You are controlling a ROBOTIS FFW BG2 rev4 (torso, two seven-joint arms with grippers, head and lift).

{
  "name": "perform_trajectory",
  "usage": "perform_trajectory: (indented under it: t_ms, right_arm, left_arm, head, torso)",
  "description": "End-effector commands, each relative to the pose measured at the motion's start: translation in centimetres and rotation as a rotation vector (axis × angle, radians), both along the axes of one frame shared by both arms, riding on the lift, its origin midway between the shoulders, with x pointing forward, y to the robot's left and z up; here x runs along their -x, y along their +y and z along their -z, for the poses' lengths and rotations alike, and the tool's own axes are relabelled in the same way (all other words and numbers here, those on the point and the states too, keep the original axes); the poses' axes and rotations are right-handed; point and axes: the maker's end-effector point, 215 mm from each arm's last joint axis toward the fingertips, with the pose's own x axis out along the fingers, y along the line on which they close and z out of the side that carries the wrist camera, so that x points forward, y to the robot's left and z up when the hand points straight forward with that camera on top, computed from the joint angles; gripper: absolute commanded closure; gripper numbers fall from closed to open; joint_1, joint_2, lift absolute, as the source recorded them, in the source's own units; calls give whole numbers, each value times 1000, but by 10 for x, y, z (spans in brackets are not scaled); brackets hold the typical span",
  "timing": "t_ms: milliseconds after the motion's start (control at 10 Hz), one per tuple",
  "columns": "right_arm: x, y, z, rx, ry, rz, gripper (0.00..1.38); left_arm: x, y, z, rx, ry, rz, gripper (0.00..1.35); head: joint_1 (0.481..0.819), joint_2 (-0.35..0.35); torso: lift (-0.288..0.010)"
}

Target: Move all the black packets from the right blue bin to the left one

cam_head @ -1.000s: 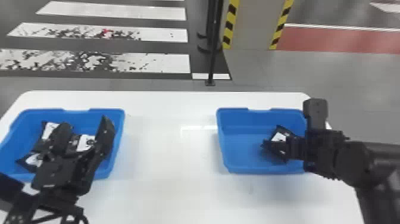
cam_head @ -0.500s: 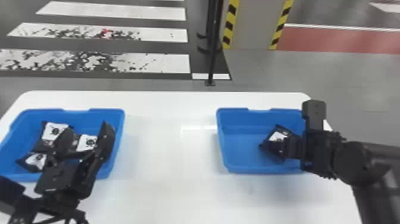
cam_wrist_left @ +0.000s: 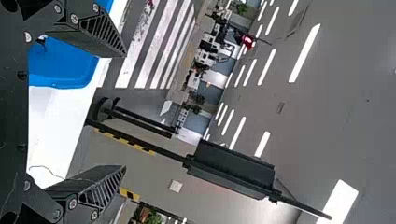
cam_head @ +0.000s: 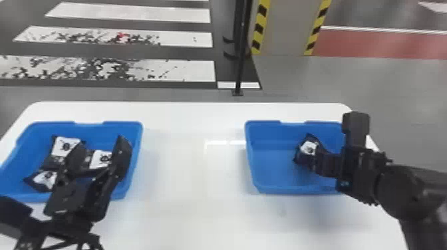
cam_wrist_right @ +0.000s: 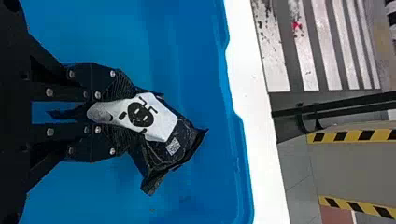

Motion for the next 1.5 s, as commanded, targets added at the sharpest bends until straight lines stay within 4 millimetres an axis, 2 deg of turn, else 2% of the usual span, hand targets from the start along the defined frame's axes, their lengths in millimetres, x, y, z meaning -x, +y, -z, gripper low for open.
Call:
perform_trajectory:
  t_ms: [0,200,300,500,600,700,800,1000,1100,1400]
  right_arm:
    - [-10,10,-12,-63,-74,-23,1111]
    - [-26,19,-49,-175,-235,-92,1111]
    - [-35,30,-78,-246,-346,-171,1111]
    - [-34,74,-136,-319,-510,-370,1111]
    - [-25,101,-160,-346,-559,-467,1111]
    - [-15,132,-175,-358,-583,-564,1111]
    - [-4,168,-182,-367,-584,-668,1111]
    - [22,239,-182,-351,-552,-872,1111]
    - [32,264,-184,-332,-546,-961,1111]
    - [67,316,-178,-285,-516,-1134,1111]
  left_arm:
    - [0,1,-1,5,-2,-1,209]
    - [-1,1,-1,6,-5,-3,209]
    - [-2,2,-6,9,-14,-9,209]
    - [-2,0,-7,18,-19,-6,209]
    - [-4,-1,-15,20,-36,-5,209]
    - [-5,-2,-21,23,-41,0,209]
    - [-6,-5,-27,19,-35,12,209]
    - [-9,-14,-35,3,-12,53,211]
    - [-11,-15,-39,-8,0,72,211]
    - [-11,-24,-47,-2,30,139,211]
  head:
    - [695,-68]
    - [695,-47]
    - [695,-37]
    - [695,-6]
    - [695,12]
    - [695,26]
    - [695,59]
    - [689,135]
    - [689,152]
    - [691,245]
  torso:
    - [-168]
    - [-168]
    - [-168]
    - [-168]
    - [-168]
    - [-168]
    - [-168]
    - [-168]
    - [-168]
    - [-168]
